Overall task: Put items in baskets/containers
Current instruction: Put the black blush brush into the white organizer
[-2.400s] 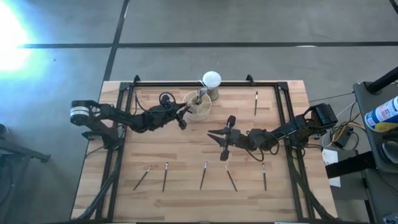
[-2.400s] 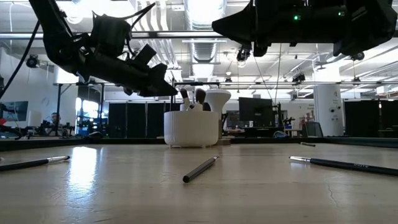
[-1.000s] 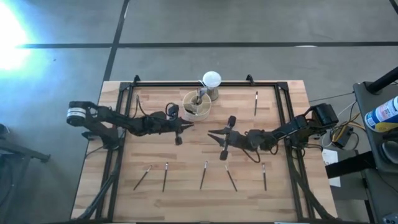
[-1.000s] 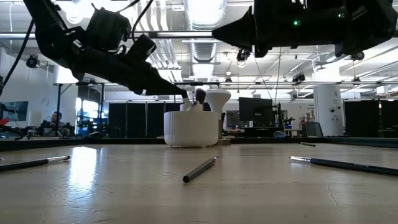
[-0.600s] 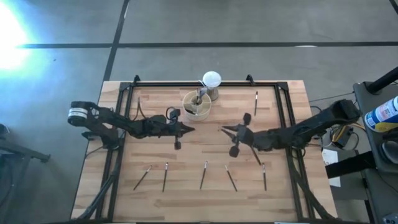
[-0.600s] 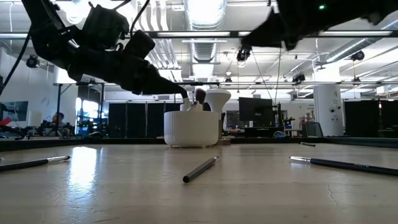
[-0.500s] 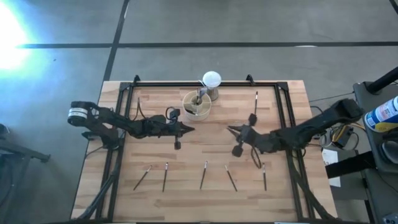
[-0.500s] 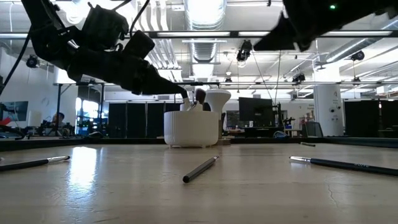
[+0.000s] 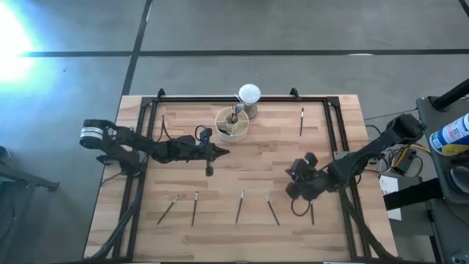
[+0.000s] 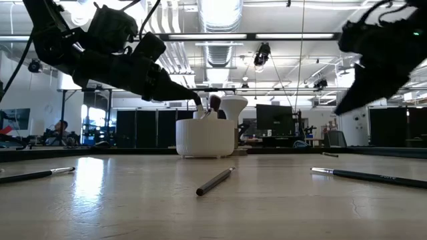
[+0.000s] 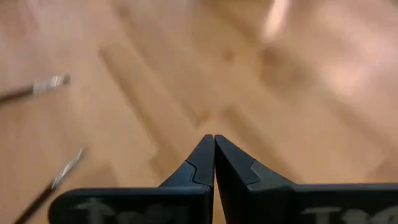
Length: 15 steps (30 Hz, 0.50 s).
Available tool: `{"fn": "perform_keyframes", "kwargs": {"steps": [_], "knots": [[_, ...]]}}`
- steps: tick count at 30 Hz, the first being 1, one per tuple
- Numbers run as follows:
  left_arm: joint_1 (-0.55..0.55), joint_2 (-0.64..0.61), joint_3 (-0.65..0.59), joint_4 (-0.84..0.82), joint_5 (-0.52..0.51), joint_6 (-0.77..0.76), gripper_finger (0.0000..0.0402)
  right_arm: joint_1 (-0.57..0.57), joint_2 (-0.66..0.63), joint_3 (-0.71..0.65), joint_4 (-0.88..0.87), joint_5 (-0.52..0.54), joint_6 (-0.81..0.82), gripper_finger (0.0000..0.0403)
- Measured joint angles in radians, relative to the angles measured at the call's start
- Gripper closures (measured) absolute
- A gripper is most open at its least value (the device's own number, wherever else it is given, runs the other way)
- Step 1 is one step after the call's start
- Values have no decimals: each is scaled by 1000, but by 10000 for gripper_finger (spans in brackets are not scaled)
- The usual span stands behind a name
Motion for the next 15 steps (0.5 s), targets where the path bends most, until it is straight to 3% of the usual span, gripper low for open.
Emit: {"fn": "perform_keyframes", "kwargs": {"steps": [6,15], "knots": [[0,0,0,0,-1,-13,401,103,80,18,-136,-110,227,394],[0,0,0,-1,-1,-25,401,289,259,163,-440,-216,614,394]]}}
